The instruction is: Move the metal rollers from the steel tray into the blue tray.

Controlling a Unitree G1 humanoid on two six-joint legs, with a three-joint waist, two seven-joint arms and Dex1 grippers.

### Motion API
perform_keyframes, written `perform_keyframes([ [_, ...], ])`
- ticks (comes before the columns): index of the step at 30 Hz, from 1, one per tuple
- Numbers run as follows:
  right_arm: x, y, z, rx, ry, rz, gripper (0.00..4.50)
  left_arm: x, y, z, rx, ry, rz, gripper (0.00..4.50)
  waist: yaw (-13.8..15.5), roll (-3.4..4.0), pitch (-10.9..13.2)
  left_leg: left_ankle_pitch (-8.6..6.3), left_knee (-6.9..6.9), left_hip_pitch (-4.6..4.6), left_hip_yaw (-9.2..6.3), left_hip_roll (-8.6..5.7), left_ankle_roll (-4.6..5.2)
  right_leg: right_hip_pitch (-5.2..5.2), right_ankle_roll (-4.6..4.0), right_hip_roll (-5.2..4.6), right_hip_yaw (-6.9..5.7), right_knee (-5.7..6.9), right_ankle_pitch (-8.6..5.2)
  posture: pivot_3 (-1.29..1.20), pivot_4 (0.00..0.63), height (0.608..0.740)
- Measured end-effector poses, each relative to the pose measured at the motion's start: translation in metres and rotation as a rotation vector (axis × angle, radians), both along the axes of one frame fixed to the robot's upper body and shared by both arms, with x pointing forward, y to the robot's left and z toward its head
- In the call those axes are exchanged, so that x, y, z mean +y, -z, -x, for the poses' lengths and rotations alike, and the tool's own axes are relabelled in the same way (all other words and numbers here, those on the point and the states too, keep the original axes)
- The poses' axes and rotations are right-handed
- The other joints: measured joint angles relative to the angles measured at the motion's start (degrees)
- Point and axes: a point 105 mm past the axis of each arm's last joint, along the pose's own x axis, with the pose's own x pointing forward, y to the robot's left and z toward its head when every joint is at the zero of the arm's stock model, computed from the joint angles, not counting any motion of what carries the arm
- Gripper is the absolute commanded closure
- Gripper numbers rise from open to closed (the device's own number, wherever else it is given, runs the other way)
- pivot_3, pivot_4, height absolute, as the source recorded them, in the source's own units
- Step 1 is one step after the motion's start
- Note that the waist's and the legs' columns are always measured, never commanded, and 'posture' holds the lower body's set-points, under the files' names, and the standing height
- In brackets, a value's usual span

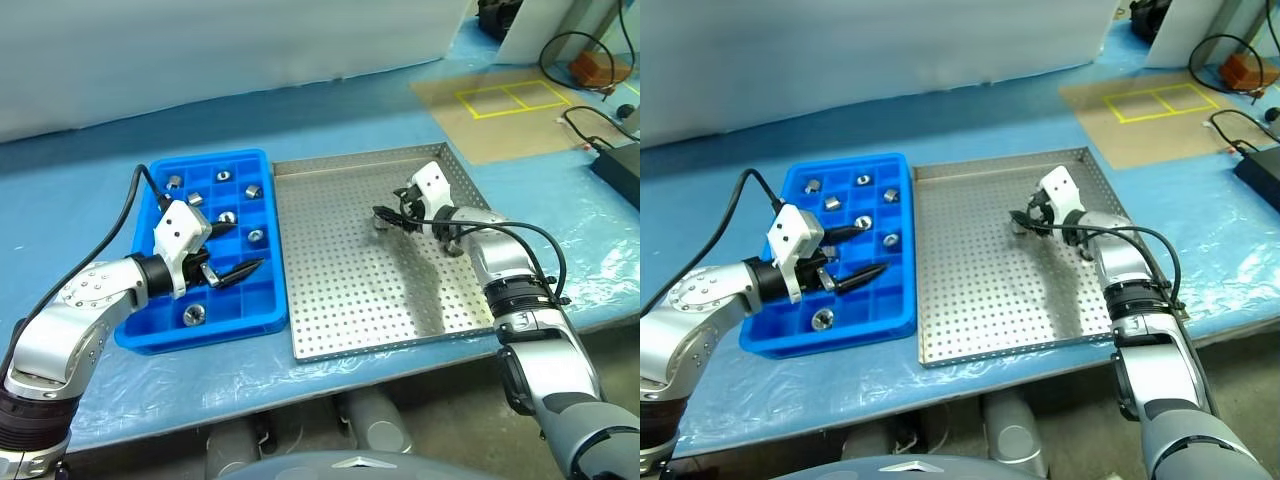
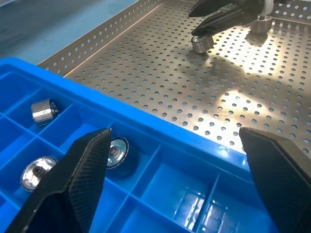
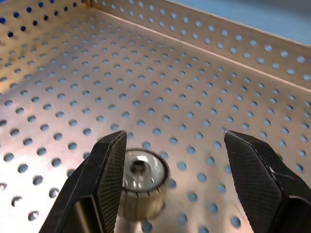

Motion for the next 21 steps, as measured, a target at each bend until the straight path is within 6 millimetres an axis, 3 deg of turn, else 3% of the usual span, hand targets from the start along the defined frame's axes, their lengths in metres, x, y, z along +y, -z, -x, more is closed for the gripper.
perform_keyframes([
  [6,0.003,0.007,0.001,0.01,-0.014,0.006,1.21,0.0,0.0,0.0,0.001,0.002,0.0,0.04,-1.4,0.0,0.0,-0.02,0.12,0.03,-0.07,0.01,0.03,0.11,0.01,0.0,-0.09,0.0,-0.01,-0.61,0.15,0.74],
  [16,0.036,0.023,0.011,0.055,-0.113,0.0,1.21,0.001,0.002,0.001,0.007,-0.003,0.001,0.04,-1.44,0.0,0.0,-0.05,0.13,0.01,-0.08,0.02,0.07,0.11,0.01,-0.01,-0.11,0.0,0.0,-0.6,0.15,0.74],
  [21,0.035,0.024,0.01,0.051,-0.106,0.022,1.21,0.002,0.003,0.001,0.005,-0.005,0.0,0.04,-1.38,0.0,0.0,-0.05,0.13,0.02,-0.08,0.01,0.07,0.13,0.01,-0.02,-0.11,0.0,0.0,-0.59,0.15,0.74],
])
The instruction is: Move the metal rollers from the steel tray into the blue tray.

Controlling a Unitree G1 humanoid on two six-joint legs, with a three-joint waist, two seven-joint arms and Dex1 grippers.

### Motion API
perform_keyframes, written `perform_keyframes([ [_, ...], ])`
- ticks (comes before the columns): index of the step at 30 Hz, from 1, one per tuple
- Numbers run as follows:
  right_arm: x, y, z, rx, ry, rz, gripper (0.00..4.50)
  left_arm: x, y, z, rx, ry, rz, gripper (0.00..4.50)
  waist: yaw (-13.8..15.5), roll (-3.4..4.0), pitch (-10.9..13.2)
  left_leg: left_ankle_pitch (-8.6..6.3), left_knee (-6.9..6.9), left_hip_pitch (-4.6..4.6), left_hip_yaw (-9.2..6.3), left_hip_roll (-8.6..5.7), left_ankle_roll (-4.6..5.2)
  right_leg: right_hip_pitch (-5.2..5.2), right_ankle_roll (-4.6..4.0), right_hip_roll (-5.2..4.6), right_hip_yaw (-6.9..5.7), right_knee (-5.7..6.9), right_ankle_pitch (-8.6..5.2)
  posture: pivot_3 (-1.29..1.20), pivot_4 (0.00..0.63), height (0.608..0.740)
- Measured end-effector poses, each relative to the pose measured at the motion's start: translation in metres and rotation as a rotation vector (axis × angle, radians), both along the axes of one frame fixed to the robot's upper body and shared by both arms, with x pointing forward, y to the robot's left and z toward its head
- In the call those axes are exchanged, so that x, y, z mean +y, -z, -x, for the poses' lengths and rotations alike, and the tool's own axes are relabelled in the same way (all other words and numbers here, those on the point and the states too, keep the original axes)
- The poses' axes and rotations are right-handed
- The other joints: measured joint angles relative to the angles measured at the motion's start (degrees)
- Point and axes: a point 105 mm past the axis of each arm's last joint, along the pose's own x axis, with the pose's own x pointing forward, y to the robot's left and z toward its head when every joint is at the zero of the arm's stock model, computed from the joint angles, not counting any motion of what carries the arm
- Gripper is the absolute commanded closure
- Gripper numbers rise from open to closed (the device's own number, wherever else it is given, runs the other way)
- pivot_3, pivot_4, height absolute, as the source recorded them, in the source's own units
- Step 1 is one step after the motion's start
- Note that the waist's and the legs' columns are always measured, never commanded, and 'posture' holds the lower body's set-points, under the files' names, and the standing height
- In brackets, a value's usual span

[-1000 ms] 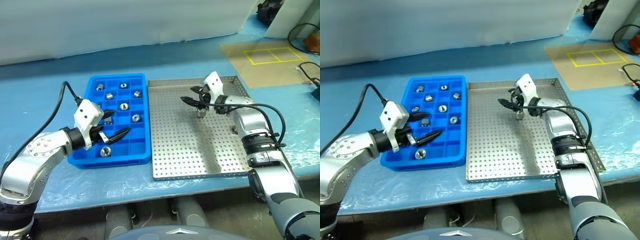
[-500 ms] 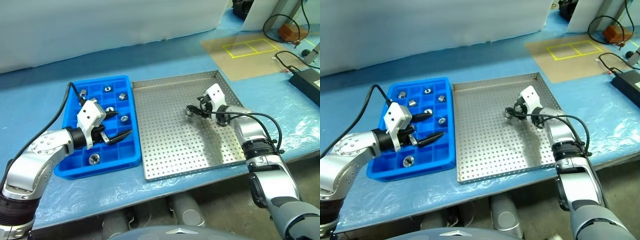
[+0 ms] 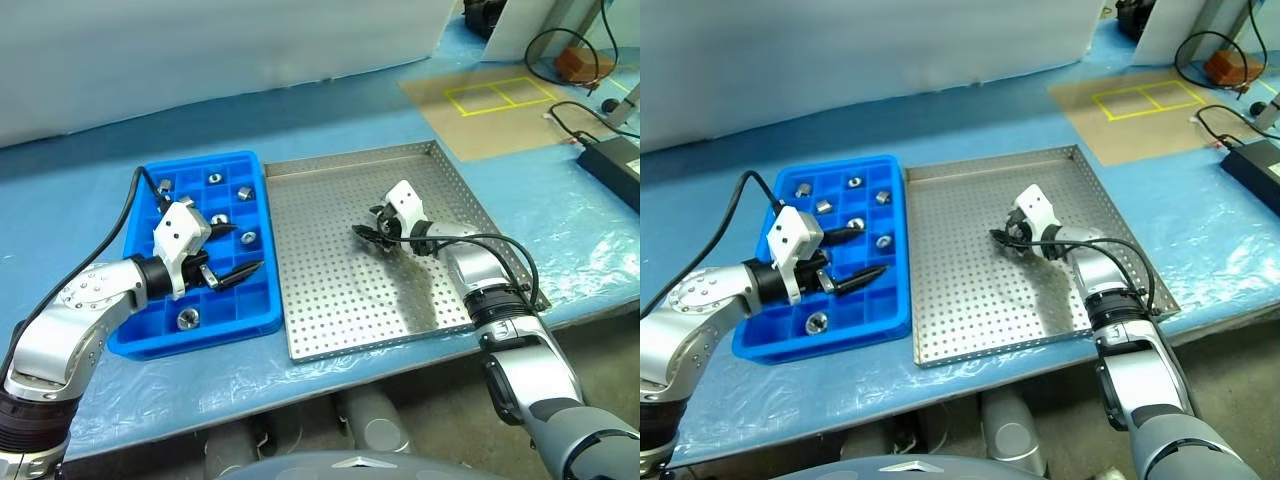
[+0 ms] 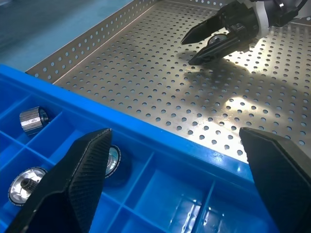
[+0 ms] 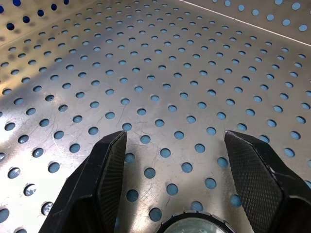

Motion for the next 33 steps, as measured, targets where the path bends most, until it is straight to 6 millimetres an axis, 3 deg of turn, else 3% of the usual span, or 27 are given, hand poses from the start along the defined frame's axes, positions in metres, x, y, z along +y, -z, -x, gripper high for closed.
perform_keyframes([
  [6,-0.013,0.001,-0.001,0.005,0.028,0.021,1.21,0.001,0.003,0.001,0.01,-0.005,0.0,0.04,0.1,0.0,0.0,-0.01,0.04,0.0,-0.01,-0.01,0.02,0.04,0.0,-0.01,0.0,0.0,0.0,-0.59,0.15,0.74],
  [9,-0.019,0.001,-0.001,0.008,0.036,0.03,1.78,0.002,0.003,0.001,0.01,-0.006,-0.001,0.04,0.03,0.0,0.0,-0.02,0.04,0.01,-0.01,0.0,0.02,0.04,0.0,-0.01,0.0,0.0,0.0,-0.6,0.15,0.74],
  [13,-0.016,0.003,0.007,0.006,-0.017,0.039,2.96,0.003,0.004,0.0,0.011,-0.009,-0.003,0.04,-0.01,0.0,0.0,-0.02,0.04,0.01,-0.01,0.02,0.03,0.03,0.01,0.0,-0.01,0.0,-0.01,-0.61,0.15,0.74],
  [18,0.003,-0.004,0.009,0.026,-0.037,-0.045,2.93,0.004,0.002,-0.003,0.0,-0.013,-0.008,0.04,-0.6,0.0,0.01,-0.02,0.04,0.01,-0.01,0.0,0.03,0.02,0.01,0.0,0.0,0.01,-0.01,-0.6,0.15,0.74],
  [21,0.027,-0.027,0.01,0.012,-0.08,-0.153,2.93,0.001,0.0,-0.005,-0.006,-0.009,0.001,0.04,-1.24,0.01,0.01,-0.02,0.04,0.01,-0.01,0.0,0.03,0.01,0.01,-0.01,0.0,0.02,-0.01,-0.6,0.15,0.74],
  [24,0.05,-0.073,0.006,-0.024,-0.109,-0.326,2.93,-0.015,0.0,-0.008,-0.018,0.035,0.027,0.04,-1.33,0.02,0.02,-0.02,0.04,0.01,-0.01,-0.01,0.03,0.01,0.01,-0.01,0.01,0.02,0.0,-0.59,0.15,0.74],
  [29,0.066,-0.146,0.004,-0.023,-0.143,-0.608,2.93,-0.036,0.008,-0.026,-0.051,0.053,0.039,0.04,-0.9,0.03,0.02,-0.02,0.01,-0.02,-0.05,0.0,0.03,0.03,0.0,-0.01,-0.04,-0.01,0.0,-0.6,0.15,0.74],
  [33,0.074,-0.157,0.014,0.031,-0.188,-0.672,2.93,-0.047,0.001,-0.049,-0.134,0.023,0.053,0.04,-0.54,0.03,0.02,-0.03,-0.04,-0.09,-0.05,-0.02,0.07,0.02,-0.01,-0.01,-0.04,-0.15,0.01,-0.61,0.15,0.74],
])
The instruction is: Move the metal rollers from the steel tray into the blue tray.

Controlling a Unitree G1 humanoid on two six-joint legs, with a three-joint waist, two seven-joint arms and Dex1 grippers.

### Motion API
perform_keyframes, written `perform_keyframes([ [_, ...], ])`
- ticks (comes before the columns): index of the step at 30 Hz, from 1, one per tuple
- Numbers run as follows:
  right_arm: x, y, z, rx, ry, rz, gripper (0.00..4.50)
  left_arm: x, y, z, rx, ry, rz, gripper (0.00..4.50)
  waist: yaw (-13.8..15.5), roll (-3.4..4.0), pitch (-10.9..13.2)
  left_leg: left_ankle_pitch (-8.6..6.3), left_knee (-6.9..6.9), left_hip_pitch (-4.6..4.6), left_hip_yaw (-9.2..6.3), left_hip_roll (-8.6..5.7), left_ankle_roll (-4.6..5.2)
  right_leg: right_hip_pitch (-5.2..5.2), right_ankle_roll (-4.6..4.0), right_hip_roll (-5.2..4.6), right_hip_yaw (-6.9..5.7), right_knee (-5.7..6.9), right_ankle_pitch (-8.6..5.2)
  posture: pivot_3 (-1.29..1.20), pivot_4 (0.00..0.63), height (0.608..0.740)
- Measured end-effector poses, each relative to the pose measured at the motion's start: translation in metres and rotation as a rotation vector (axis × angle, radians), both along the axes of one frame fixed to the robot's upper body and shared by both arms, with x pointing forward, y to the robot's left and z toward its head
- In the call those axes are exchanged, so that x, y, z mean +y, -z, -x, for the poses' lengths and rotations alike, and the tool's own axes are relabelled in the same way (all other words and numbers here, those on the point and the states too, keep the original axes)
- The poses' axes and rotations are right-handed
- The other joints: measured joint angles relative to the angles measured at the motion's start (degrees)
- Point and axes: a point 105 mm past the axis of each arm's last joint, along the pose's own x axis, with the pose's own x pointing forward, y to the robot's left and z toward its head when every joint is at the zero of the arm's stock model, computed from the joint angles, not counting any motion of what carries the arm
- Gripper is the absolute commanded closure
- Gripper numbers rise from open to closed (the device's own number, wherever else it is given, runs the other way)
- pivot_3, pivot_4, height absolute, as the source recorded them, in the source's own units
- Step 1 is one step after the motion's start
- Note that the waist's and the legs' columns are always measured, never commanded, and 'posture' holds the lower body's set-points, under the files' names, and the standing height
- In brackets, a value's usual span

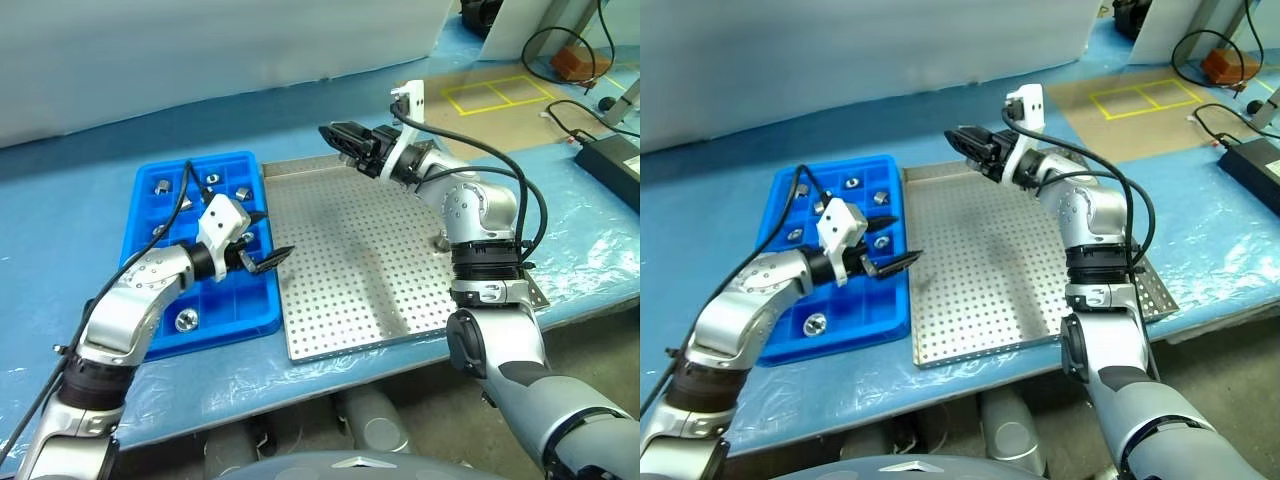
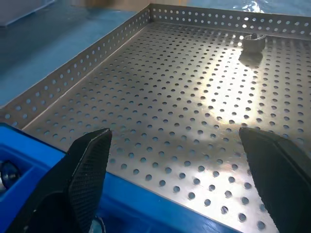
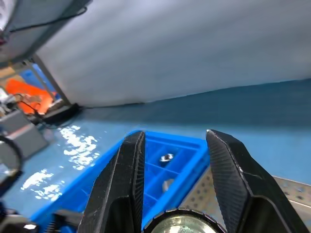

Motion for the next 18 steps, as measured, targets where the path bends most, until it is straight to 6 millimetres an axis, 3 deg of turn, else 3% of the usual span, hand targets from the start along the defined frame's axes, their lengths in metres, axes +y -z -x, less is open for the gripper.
perform_keyframes([
  [4,0.011,0.002,0.015,0.04,-0.082,-0.017,2.93,-0.006,-0.012,-0.016,-0.077,-0.036,0.023,0.04,0.22,0.0,0.0,-0.01,-0.05,-0.01,0.01,0.01,0.03,-0.03,0.0,0.0,0.0,-0.06,0.0,-0.62,0.15,0.74],
  [9,0.03,0.024,0.028,0.009,-0.135,0.106,2.93,0.0,-0.009,0.004,-0.007,0.03,0.058,0.04,-0.11,0.0,0.0,0.0,-0.18,-0.01,0.02,0.06,-0.01,-0.1,0.0,0.02,-0.06,-0.12,0.0,-0.59,0.15,0.74],
  [13,0.057,0.048,0.027,0.002,-0.159,0.195,2.93,0.03,-0.017,0.028,-0.009,-0.018,0.015,0.04,-0.46,0.0,0.01,0.05,-0.19,-0.01,0.0,0.05,-0.11,-0.12,0.0,0.01,-0.12,-0.05,0.0,-0.51,0.15,0.74],
  [18,0.081,0.09,0.023,0.048,-0.187,0.316,2.93,0.081,-0.007,0.06,0.062,-0.17,-0.058,0.04,0.53,-0.07,0.07,0.07,-0.2,-0.03,-0.1,0.06,-0.16,-0.12,0.01,-0.01,-0.19,-0.05,-0.01,-0.39,0.15,0.74],
])
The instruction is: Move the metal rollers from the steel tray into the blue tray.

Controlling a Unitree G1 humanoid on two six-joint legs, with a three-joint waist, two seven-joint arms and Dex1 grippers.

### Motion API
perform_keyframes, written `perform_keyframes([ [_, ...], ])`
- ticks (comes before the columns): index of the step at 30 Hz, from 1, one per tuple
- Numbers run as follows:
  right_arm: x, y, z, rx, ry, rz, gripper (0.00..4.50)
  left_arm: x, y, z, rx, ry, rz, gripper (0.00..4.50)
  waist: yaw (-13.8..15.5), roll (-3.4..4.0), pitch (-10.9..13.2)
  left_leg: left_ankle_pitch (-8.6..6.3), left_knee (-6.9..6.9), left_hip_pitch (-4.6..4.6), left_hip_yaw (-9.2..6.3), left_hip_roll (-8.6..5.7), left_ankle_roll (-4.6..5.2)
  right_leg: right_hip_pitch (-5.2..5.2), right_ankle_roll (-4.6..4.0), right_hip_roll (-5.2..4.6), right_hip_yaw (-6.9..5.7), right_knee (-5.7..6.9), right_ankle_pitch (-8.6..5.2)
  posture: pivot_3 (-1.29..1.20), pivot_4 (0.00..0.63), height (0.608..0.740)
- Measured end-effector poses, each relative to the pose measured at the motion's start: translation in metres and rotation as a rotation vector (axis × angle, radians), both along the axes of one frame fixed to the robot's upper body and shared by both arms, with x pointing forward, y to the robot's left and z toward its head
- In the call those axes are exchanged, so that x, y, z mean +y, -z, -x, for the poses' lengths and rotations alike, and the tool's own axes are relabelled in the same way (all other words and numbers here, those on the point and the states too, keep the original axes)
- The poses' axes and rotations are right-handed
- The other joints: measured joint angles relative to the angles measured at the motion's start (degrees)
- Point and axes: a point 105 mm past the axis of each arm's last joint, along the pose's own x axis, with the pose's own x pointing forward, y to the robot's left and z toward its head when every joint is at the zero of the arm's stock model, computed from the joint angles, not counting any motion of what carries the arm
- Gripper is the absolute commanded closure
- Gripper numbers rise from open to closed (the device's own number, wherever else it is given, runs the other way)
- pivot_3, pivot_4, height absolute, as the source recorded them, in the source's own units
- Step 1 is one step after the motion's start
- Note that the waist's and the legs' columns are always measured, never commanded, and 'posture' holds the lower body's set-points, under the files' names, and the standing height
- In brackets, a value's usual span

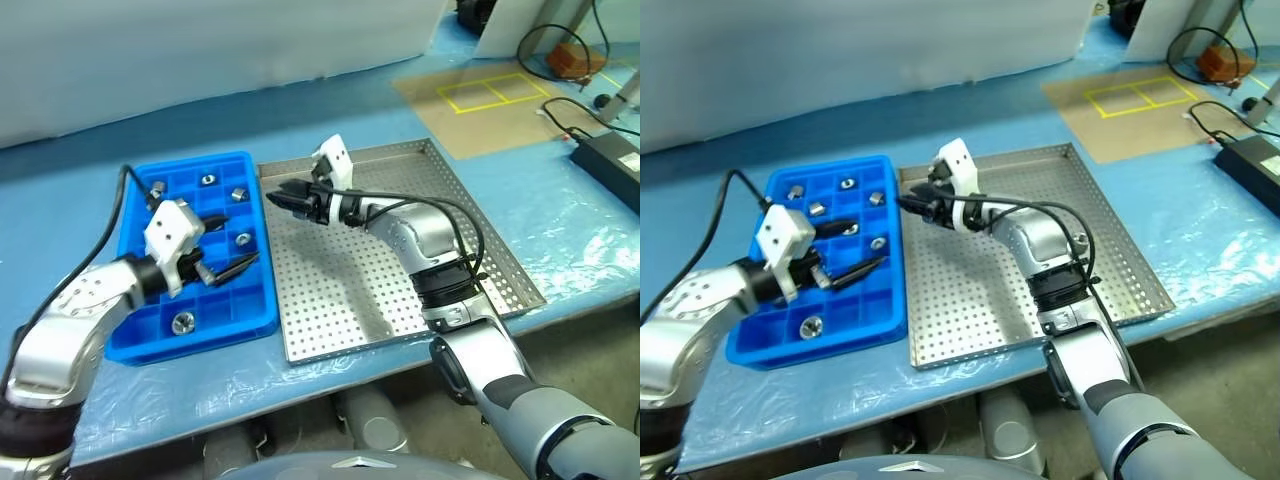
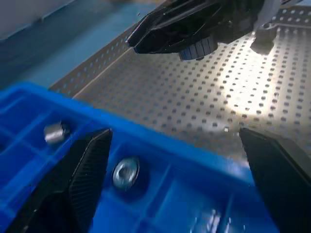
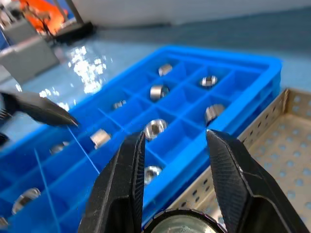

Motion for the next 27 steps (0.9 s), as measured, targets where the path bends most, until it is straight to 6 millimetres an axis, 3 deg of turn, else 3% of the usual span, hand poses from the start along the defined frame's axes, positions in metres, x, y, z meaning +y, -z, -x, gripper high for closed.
perform_keyframes([
  [3,0.027,0.019,0.013,0.046,-0.086,0.023,2.93,0.029,-0.021,0.003,-0.08,-0.143,-0.008,0.04,1.69,0.0,0.03,0.03,-0.01,0.01,-0.04,0.03,-0.06,-0.01,-0.01,0.0,0.0,0.07,0.0,-0.33,0.15,0.74],
  [7,0.057,0.03,0.037,0.029,-0.232,0.071,2.93,0.046,-0.045,0.004,-0.19,-0.277,-0.005,0.04,4.79,-0.01,0.03,0.03,-0.04,0.03,-0.04,0.03,-0.06,0.0,-0.02,-0.02,0.04,0.09,0.0,-0.27,0.15,0.74],
  [10,0.058,0.032,0.045,0.023,-0.294,0.088,2.93,0.045,-0.045,0.009,-0.19,-0.301,-0.003,0.04,7.62,-0.01,0.03,0.03,-0.06,0.04,-0.01,0.02,-0.06,-0.02,-0.03,-0.03,0.13,0.09,0.0,-0.26,0.15,0.74],
  [14,0.045,0.035,0.041,0.009,-0.306,0.124,2.93,0.042,-0.036,0.015,-0.16,-0.321,0.008,0.04,11.18,-0.02,0.02,0.06,-0.11,0.21,0.12,0.01,-0.15,-0.07,-0.02,-0.02,0.34,0.2,0.0,-0.25,0.15,0.74],
  [20,0.034,0.043,0.042,0.037,-0.315,0.142,2.93,0.039,-0.037,0.017,-0.159,-0.326,0.024,0.04,12.84,-0.06,0.0,0.2,-0.24,0.38,0.14,-0.01,-0.37,-0.15,0.02,0.01,0.45,0.4,-0.03,-0.28,0.15,0.74],
  [22,0.043,0.046,0.047,0.033,-0.329,0.136,2.93,0.039,-0.038,0.015,-0.163,-0.326,0.027,0.04,12.81,-0.07,-0.01,0.23,-0.29,0.38,0.14,0.01,-0.43,-0.25,0.11,0.04,0.46,0.44,-0.07,-0.27,0.15,0.74],
  [25,0.077,0.038,0.066,-0.025,-0.393,0.095,2.93,0.036,-0.042,0.01,-0.178,-0.308,0.032,0.04,12.54,-0.11,-0.03,0.3,-0.39,0.22,0.12,0.03,-0.55,-0.72,0.1,0.12,0.55,0.53,-0.06,-0.26,0.15,0.74],
  [27,0.09,0.034,0.075,-0.065,-0.432,0.084,2.93,0.033,-0.043,0.008,-0.183,-0.297,0.035,0.04,12.71,-0.13,-0.05,0.32,-0.46,0.15,0.13,0.02,-0.58,-0.79,-0.14,0.13,0.55,0.51,0.08,-0.26,0.15,0.74],
])
